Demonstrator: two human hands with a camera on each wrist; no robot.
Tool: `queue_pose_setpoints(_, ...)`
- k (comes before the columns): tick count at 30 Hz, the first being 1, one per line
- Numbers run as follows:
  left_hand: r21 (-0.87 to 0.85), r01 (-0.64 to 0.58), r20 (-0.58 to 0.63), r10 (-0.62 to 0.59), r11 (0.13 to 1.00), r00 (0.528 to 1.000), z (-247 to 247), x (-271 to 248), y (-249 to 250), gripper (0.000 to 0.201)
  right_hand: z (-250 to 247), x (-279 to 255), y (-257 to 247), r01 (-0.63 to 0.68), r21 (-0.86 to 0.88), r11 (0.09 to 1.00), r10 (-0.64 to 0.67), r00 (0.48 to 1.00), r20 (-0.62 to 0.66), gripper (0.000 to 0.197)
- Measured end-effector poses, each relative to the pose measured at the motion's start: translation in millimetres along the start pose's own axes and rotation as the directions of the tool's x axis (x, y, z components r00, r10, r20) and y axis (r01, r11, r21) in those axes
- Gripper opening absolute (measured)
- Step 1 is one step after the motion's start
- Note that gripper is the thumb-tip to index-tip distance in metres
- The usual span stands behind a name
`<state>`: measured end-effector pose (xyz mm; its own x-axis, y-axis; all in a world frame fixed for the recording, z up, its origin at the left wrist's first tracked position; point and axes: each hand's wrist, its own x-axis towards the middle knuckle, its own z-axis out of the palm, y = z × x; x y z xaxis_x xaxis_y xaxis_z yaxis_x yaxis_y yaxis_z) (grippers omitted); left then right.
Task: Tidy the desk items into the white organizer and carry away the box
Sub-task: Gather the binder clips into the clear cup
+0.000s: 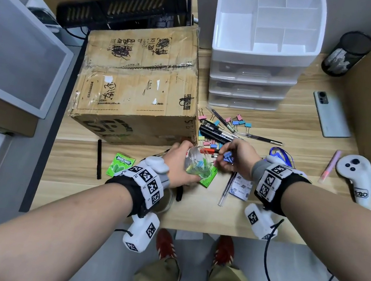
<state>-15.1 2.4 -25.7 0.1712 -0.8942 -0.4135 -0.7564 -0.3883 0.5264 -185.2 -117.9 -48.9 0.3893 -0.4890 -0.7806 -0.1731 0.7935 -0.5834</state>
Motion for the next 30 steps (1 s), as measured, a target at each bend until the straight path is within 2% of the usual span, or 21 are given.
queue_pose_setpoints(2, 0.005, 0.001, 0.000, -0.001, 1.000, 1.000, 0, 0, -1, 0.080, -1, 1, -1, -0.016, 0.025, 1.000, 0.014, 0.998, 0.065, 0.023)
queue_pose_setpoints(5, 0.007, -0.003, -0.001, 0.003, 1.000, 1.000, 1, -1, -2, 0.080, -2, 6, 1, -0.048, -0.018, 0.999, 0.050, 0.996, 0.072, 0.015)
queue_pose_setpoints(7, 0.004, -0.007, -0.002, 0.007, 1.000, 1.000, 2, -1, -2, 0.080, -4, 12, 4, -0.007, -0.169, 0.986, 0.008, 1.000, 0.004, 0.019)
queue_pose_setpoints(8, 0.003, -0.008, -0.001, 0.008, 1.000, 1.000, 2, -1, -2, 0.080, -4, 14, 6, 0.055, -0.335, 0.941, -0.071, 0.997, -0.038, 0.017)
queue_pose_setpoints(9, -0.001, -0.006, 0.000, 0.006, 1.000, 1.000, 3, -1, -3, 0.081, -4, 15, 8, 0.122, -0.528, 0.840, -0.177, 0.983, -0.056, 0.012)
queue_pose_setpoints(10, -0.006, -0.007, -0.002, 0.007, 1.000, 1.000, 3, -1, -3, 0.081, -4, 14, 9, 0.179, -0.708, 0.683, -0.283, 0.958, -0.031, 0.004)
queue_pose_setpoints(11, -0.013, -0.007, -0.005, 0.007, 1.000, 1.000, 4, 0, -4, 0.082, -3, 12, 10, 0.219, -0.840, 0.497, -0.355, 0.934, 0.034, 0.006)
queue_pose_setpoints(12, -0.018, -0.006, -0.007, 0.006, 1.000, 1.000, 4, 0, -5, 0.083, -2, 11, 13, 0.245, -0.916, 0.316, -0.383, 0.917, 0.113, 0.013)
queue_pose_setpoints(13, -0.021, -0.004, -0.007, 0.004, 1.000, 1.000, 4, 0, -6, 0.083, -1, 11, 16, 0.264, -0.948, 0.180, -0.390, 0.903, 0.178, 0.018)
queue_pose_setpoints(14, -0.019, -0.002, -0.004, 0.002, 1.000, 1.000, 5, 0, -6, 0.082, 0, 10, 18, 0.275, -0.957, 0.089, -0.401, 0.890, 0.218, 0.022)
queue_pose_setpoints(16, -0.009, 0.002, -0.002, -0.002, 1.000, 1.000, 5, 0, -6, 0.082, 1, 12, 21, 0.274, -0.962, -0.021, -0.412, 0.874, 0.258, 0.025)
queue_pose_setpoints(20, 0.005, 0.012, 0.001, -0.012, 1.000, 1.000, 5, 1, -7, 0.083, 6, 15, 22, 0.246, -0.959, -0.138, -0.382, 0.880, 0.281, 0.015)
queue_pose_setpoints(21, 0.007, 0.013, 0.008, -0.013, 1.000, 1.000, 5, 1, -7, 0.083, 6, 15, 21, 0.227, -0.966, -0.123, -0.383, 0.887, 0.257, 0.009)
queue_pose_setpoints(22, 0.009, 0.014, 0.012, -0.014, 1.000, 1.000, 4, 1, -6, 0.084, 4, 15, 20, 0.208, -0.976, -0.064, -0.381, 0.899, 0.216, 0.006)
queue_pose_setpoints(23, 0.013, 0.019, 0.016, -0.019, 1.000, 1.000, 3, 1, -6, 0.084, 3, 14, 19, 0.188, -0.982, 0.028, -0.376, 0.912, 0.164, 0.013)
queue_pose_setpoints(24, 0.014, 0.024, 0.022, -0.024, 1.000, 0.999, 2, 1, -5, 0.083, 1, 12, 16, 0.169, -0.971, 0.167, -0.355, 0.929, 0.101, 0.020)
queue_pose_setpoints(25, 0.012, 0.033, 0.027, -0.033, 0.999, 0.999, 2, 1, -3, 0.082, -2, 8, 12, 0.163, -0.919, 0.359, -0.313, 0.949, 0.046, 0.022)
queue_pose_setpoints(27, 0.004, 0.051, 0.029, -0.051, 0.999, 0.998, 0, 1, 0, 0.081, -3, 1, 0, 0.107, -0.611, 0.785, -0.116, 0.993, 0.025, 0.020)
queue_pose_setpoints(28, -0.001, 0.059, 0.030, -0.059, 0.998, 0.998, -1, 1, 1, 0.081, -4, -3, -7, 0.053, -0.378, 0.924, -0.036, 0.998, 0.052, 0.016)
queue_pose_setpoints(29, -0.003, 0.064, 0.031, -0.064, 0.998, 0.997, -2, 1, 4, 0.081, -5, -8, -15, 0.012, -0.170, 0.985, 0.002, 0.997, 0.082, 0.011)
queue_pose_setpoints(30, -0.008, 0.071, 0.034, -0.070, 0.997, 0.997, -2, 1, 6, 0.081, -5, -11, -22, -0.012, -0.015, 1.000, 0.014, 0.992, 0.124, 0.008)
